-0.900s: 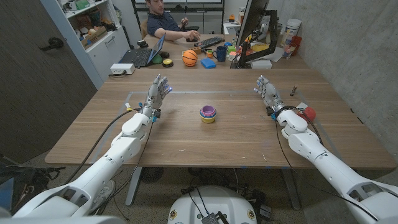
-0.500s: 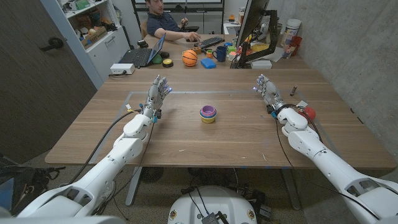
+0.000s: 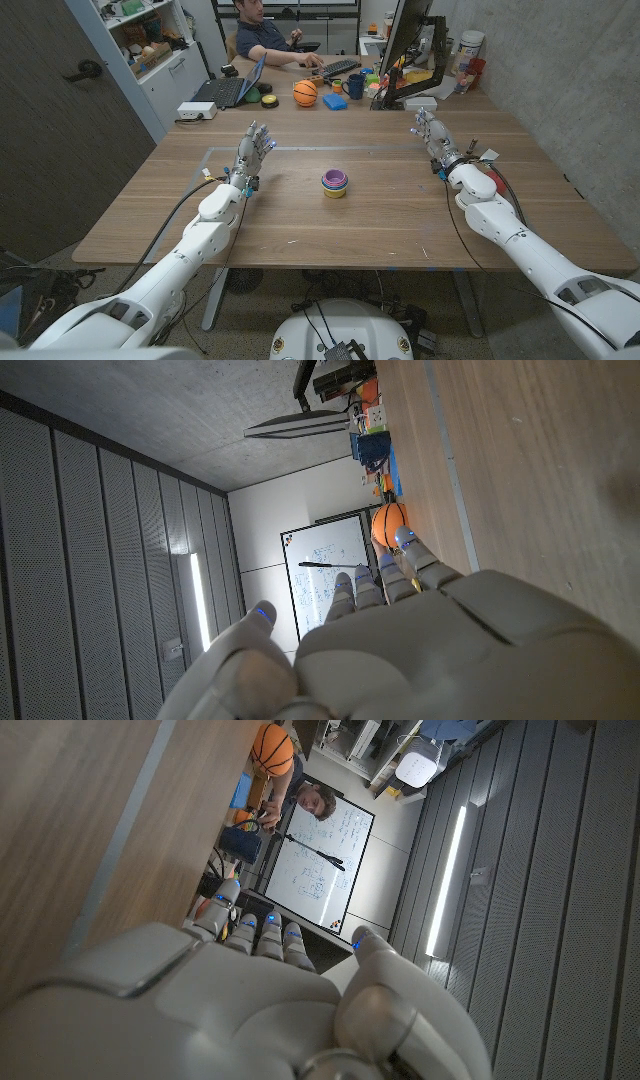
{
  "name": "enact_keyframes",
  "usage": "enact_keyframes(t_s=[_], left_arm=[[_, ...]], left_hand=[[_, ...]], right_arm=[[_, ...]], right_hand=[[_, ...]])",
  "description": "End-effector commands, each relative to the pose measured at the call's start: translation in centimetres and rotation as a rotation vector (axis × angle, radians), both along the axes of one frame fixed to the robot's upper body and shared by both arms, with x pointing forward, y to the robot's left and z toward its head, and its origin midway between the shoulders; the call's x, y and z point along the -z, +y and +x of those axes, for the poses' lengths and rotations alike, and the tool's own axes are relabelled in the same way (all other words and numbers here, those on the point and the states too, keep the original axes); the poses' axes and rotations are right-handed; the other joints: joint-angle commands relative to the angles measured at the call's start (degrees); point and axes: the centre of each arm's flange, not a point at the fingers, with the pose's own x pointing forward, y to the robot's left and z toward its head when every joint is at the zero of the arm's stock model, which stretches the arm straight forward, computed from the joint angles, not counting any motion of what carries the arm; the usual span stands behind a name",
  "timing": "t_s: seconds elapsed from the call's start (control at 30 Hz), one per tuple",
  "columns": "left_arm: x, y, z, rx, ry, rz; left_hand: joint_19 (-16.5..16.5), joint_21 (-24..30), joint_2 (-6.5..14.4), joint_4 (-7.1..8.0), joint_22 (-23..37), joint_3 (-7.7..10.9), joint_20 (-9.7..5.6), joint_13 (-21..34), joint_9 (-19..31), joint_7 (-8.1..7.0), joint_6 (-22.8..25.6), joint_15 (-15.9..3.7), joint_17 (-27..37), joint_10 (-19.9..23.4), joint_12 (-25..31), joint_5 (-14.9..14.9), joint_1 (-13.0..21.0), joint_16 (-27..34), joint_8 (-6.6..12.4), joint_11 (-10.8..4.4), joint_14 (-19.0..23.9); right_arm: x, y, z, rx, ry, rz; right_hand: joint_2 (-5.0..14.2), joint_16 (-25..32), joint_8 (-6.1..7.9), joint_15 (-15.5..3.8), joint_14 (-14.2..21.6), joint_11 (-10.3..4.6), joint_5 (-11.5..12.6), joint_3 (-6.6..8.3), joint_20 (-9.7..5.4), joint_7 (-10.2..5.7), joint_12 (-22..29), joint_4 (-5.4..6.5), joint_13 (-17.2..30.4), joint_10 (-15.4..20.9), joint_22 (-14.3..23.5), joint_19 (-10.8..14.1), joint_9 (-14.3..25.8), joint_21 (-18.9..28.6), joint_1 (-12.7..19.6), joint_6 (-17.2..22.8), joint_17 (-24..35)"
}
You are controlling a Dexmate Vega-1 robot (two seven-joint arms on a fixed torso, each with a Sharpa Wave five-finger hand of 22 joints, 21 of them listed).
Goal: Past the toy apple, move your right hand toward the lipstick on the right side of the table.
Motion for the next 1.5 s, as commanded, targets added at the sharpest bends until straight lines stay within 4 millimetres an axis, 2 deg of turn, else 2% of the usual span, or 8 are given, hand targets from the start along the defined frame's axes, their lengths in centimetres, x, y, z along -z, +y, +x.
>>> enact_keyframes(t_s=[0.03,0.23,0.47,0.6,0.73,1.03,1.33,1.5], left_arm=[[0.0,0.2,0.1,-0.001,-0.001,-0.003],[-0.1,0.2,0.2,-0.001,-0.002,-0.002],[-0.1,0.1,0.2,-0.002,0.000,0.000],[-0.2,0.1,0.3,-0.002,0.001,0.001],[-0.2,0.1,0.3,-0.004,0.003,0.000],[-0.1,0.1,0.5,-0.004,0.007,-0.001],[0.0,0.1,0.6,-0.003,0.007,-0.007],[0.0,0.1,0.5,-0.003,0.005,-0.010]], left_hand=[[0.72,-0.25,1.51,0.03,0.26,0.14,0.13,0.20,0.08,0.11,-0.41,-0.02,0.10,0.05,0.21,0.18,0.03,0.26,0.26,-0.55,-0.37],[0.79,-0.39,1.52,0.03,0.27,0.07,0.11,0.20,0.08,0.07,-0.40,-0.05,0.10,0.01,0.20,0.20,0.02,0.24,0.26,-0.71,-0.39],[0.83,-0.52,1.52,0.04,0.27,0.01,0.10,0.19,0.08,-0.05,-0.38,-0.05,0.10,-0.02,0.18,0.21,0.01,0.24,0.26,-0.70,-0.35],[0.87,-0.60,1.53,0.04,0.27,-0.03,0.08,0.19,0.08,-0.02,-0.37,-0.12,0.10,0.01,0.19,0.22,0.01,0.26,0.27,-0.63,-0.29],[0.90,-0.68,1.53,0.05,0.28,-0.07,0.11,0.19,0.08,0.02,-0.42,-0.10,0.10,0.02,0.19,0.23,0.01,0.24,0.24,-0.70,-0.34],[0.96,-0.84,1.52,0.05,0.29,-0.14,0.11,0.19,0.08,0.00,-0.40,-0.08,0.10,0.02,0.19,0.25,0.00,0.23,0.25,-0.62,-0.30],[1.03,-1.03,1.50,0.05,0.29,-0.25,0.07,0.19,0.08,0.01,-0.39,-0.12,0.10,0.01,0.19,0.28,-0.01,0.22,0.25,-0.72,-0.30],[1.07,-1.13,1.49,0.05,0.30,-0.30,0.08,0.19,0.07,-0.01,-0.43,-0.10,0.10,-0.11,0.14,0.30,-0.01,0.21,0.23,-0.70,-0.31]], right_arm=[[-2.6,-0.5,-0.6,0.112,-0.129,-0.088],[-4.0,-1.1,-1.2,0.215,-0.218,-0.136],[-5.6,-1.7,-2.3,0.364,-0.316,-0.207],[-6.2,-2.0,-2.6,0.425,-0.359,-0.228],[-6.9,-2.4,-3.0,0.503,-0.406,-0.264],[-8.6,-2.8,-4.0,0.735,-0.548,-0.384],[-10.1,-3.5,-4.4,0.913,-0.617,-0.450],[-10.8,-3.5,-4.5,1.006,-0.635,-0.500]], right_hand=[[0.27,0.37,0.76,-0.13,1.05,0.44,0.70,0.47,-0.04,-0.45,0.47,-0.78,0.24,1.09,0.21,-0.27,0.12,-0.20,1.25,1.50,0.00],[0.48,0.34,1.05,-0.71,1.66,0.56,0.88,0.90,-0.31,-1.04,0.64,-1.39,0.21,2.02,0.20,0.33,0.12,-0.31,2.19,2.94,-0.08],[0.23,0.74,1.67,-1.94,4.37,-0.31,1.21,1.23,-0.70,-1.49,1.41,-2.17,0.17,5.61,0.15,2.40,0.13,-0.40,3.49,6.87,-0.08],[0.12,1.15,1.94,-3.09,6.67,-0.71,1.41,1.21,-0.78,-0.53,1.86,-2.19,0.13,8.12,0.13,3.97,0.12,-0.38,3.81,9.37,-0.05],[0.10,1.36,2.10,-3.45,8.37,-0.78,1.65,1.21,-1.09,-0.70,2.03,-2.20,0.09,9.85,0.12,5.28,0.09,-0.34,4.10,11.32,-0.07],[1.27,1.25,2.34,-4.90,10.28,-2.70,2.47,2.00,-2.12,-1.96,1.86,-2.16,0.03,11.84,0.13,6.83,0.08,-0.50,5.19,14.68,-0.15],[0.83,1.08,2.26,-6.58,12.73,-4.31,3.27,2.48,-2.91,-3.39,1.93,-2.97,-0.04,14.87,0.11,9.06,0.07,-0.46,6.82,17.44,-0.30],[0.84,0.85,2.11,-6.99,12.89,-5.09,3.49,2.61,-3.29,-3.70,1.63,-3.11,-0.05,14.97,0.10,9.24,0.07,-0.60,7.19,17.83,-0.30]])
